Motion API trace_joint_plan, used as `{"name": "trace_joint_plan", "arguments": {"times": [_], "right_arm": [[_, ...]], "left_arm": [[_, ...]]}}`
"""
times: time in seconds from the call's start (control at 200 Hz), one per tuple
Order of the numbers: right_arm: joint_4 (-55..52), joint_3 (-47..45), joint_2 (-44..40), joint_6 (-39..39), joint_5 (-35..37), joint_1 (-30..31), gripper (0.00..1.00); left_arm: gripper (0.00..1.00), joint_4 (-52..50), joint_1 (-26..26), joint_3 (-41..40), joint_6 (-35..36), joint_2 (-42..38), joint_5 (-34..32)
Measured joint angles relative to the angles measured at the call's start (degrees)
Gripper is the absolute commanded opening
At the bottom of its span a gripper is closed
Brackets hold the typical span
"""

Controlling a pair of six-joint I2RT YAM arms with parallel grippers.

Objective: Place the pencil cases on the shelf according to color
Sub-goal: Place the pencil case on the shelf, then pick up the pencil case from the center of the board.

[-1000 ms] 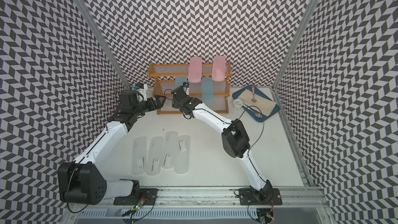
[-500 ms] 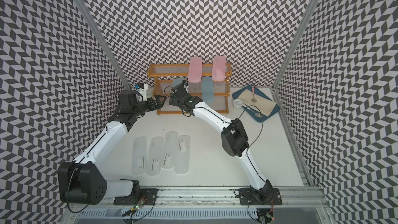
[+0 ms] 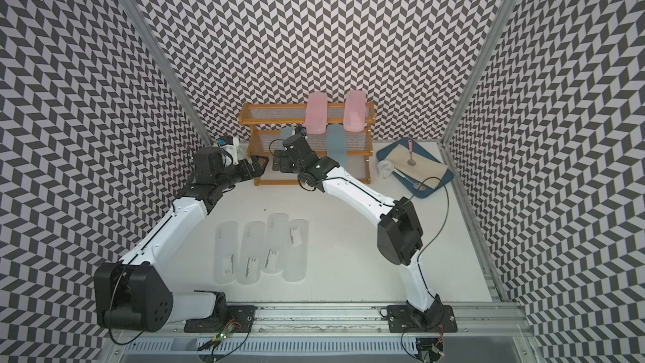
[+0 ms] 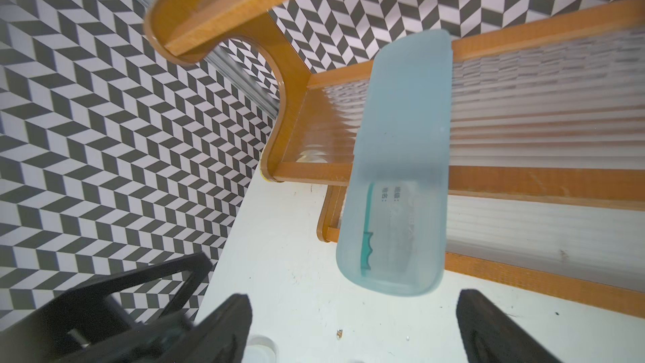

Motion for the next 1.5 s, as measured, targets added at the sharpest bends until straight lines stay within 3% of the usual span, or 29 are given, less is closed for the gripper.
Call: {"name": "trace_joint_plan", "arguments": {"times": [0.215, 0.596, 0.786, 1.016, 1.502], "right_arm": [[2.6, -16.7, -13.7, -2.2, -1.2, 0.5, 0.96], [8.4, -57.3, -39.5, -1.8, -2.2, 4.8, 0.96], [9.2, -71.8, -51.5, -0.1, -2.4, 5.3, 0.97], [8.9, -77.8, -56.7, 1.1, -2.1, 5.3, 0.97], [6.5, -84.9, -61.4, 3.4, 1.8, 5.3, 0.97]], "left_arm": [[0.98, -2.1, -2.7, -7.9, -3.1, -9.1, -2.9], [0.94, -8.9, -19.7, -21.1, -12.3, -25.6, -10.6], [0.99, -12.9, -26.6, -28.1, -18.3, -31.0, -13.4], [1.00, -13.7, -34.5, -32.1, -23.3, -30.1, -15.0], [1.00, -8.1, -48.6, -33.8, -30.2, -15.1, -20.1]]}}
